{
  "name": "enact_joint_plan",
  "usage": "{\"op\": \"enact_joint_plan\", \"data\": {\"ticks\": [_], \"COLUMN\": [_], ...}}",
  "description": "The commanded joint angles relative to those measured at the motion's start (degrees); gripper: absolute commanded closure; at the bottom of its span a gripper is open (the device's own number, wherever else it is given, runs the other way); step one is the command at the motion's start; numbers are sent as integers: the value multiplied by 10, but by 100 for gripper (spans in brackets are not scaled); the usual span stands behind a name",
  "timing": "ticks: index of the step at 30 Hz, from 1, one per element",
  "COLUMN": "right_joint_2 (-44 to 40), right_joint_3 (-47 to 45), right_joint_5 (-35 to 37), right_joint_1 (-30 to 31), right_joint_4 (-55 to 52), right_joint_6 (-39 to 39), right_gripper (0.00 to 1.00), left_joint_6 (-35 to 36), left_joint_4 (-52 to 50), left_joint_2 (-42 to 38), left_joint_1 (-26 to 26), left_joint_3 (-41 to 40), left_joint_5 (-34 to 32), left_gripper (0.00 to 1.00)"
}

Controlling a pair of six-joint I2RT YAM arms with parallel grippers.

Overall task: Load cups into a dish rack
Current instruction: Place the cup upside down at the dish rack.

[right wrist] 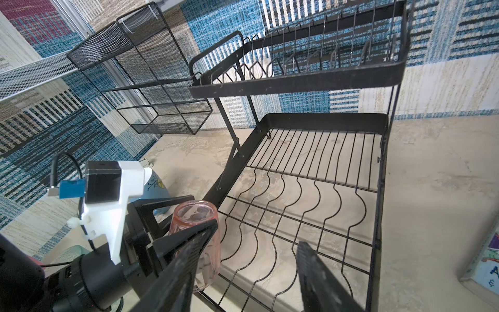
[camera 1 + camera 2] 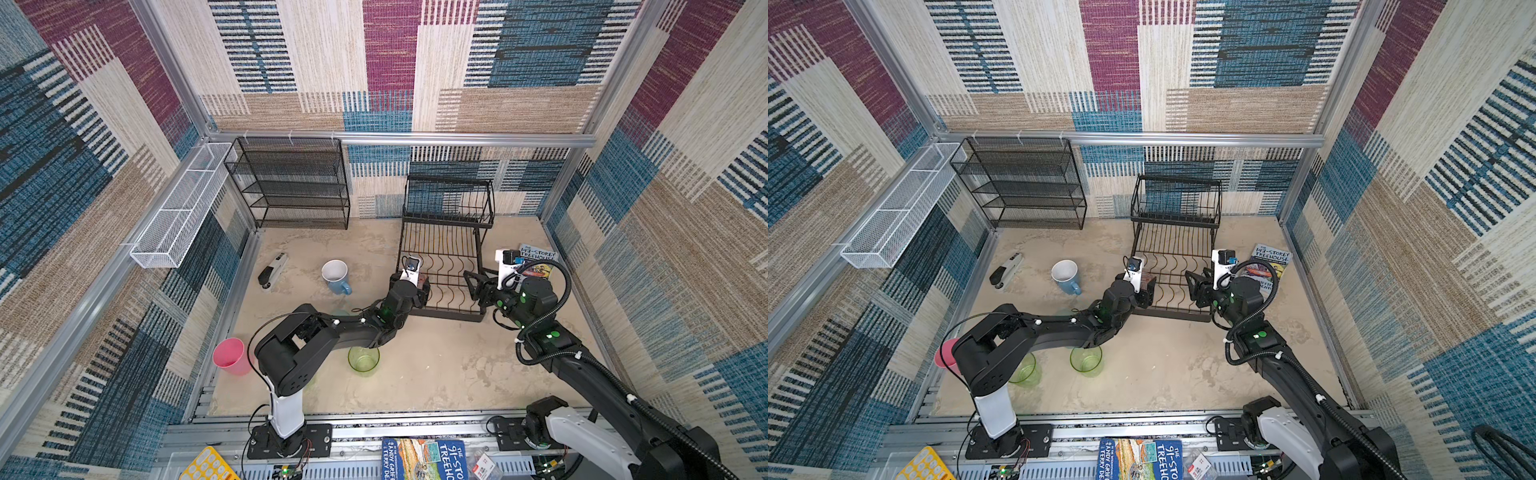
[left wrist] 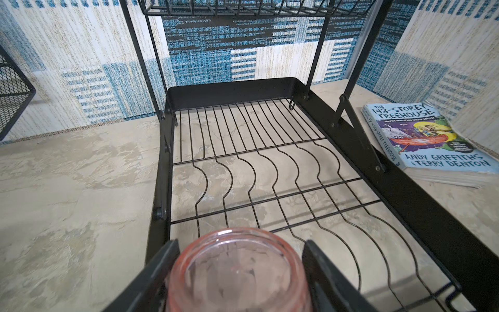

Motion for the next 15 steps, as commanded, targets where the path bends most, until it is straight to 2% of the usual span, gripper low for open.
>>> {"op": "enact_joint_plan", "data": {"ticks": [1, 15], "right_joint_2": [3, 27], "right_joint_3": [0, 9], "right_joint_5": [-3, -18], "right_joint_1": [0, -1], "right_joint_4": [28, 40], "right_joint_6": [-7, -7], "right_gripper": [39, 39], "left_joint_6": [26, 41], "left_joint_4": [2, 46], "left_joint_2": [9, -19], "left_joint_1": [1, 8], "left_joint_3": [-1, -7], "left_joint_5": [-11, 10], "left_gripper": [45, 46]}}
